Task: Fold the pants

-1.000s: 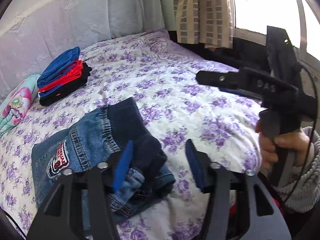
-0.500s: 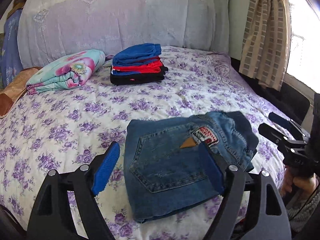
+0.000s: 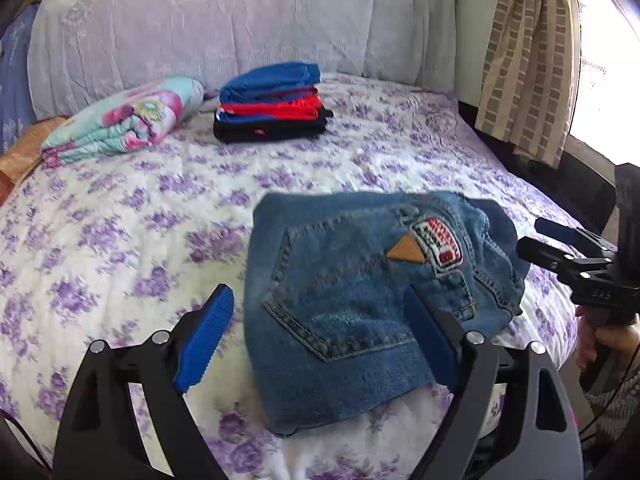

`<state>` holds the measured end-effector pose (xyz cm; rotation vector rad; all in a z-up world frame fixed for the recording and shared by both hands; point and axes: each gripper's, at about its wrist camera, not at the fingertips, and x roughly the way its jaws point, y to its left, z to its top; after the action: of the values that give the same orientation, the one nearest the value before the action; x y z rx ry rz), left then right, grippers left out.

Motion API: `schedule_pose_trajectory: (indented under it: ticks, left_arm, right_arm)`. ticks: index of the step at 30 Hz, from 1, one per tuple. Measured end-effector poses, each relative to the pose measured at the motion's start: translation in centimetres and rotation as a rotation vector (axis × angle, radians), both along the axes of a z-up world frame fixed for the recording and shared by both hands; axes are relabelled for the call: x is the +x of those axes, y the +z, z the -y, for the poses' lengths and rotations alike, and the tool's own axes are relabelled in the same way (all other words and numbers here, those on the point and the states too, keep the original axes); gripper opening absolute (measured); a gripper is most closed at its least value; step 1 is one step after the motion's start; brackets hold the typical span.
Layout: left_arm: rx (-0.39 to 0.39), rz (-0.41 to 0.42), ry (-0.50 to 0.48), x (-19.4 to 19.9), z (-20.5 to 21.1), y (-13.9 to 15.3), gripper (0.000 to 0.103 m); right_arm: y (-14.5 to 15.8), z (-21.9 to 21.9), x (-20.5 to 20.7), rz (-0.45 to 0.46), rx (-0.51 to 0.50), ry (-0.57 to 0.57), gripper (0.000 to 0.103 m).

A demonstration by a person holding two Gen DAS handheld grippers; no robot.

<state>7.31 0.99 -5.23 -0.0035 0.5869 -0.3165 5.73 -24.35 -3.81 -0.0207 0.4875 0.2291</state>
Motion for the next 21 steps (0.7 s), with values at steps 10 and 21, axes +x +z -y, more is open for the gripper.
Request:
schedule_pose_trajectory:
  ticks: [10, 21]
  left_arm:
    - [0.115, -0.095, 0.065, 4.3, 2.0, -2.6, 0.09]
    - [0.062, -0.06, 0.128, 3.1, 0.4, -2.6, 0.098]
  right_arm:
    - [-2.1, -7.0, 4.7, -0.081, -0.209, 0.094, 0.072]
    - [-1.4, -5.0, 1.9, 0.003, -0.084, 0.116, 0.075]
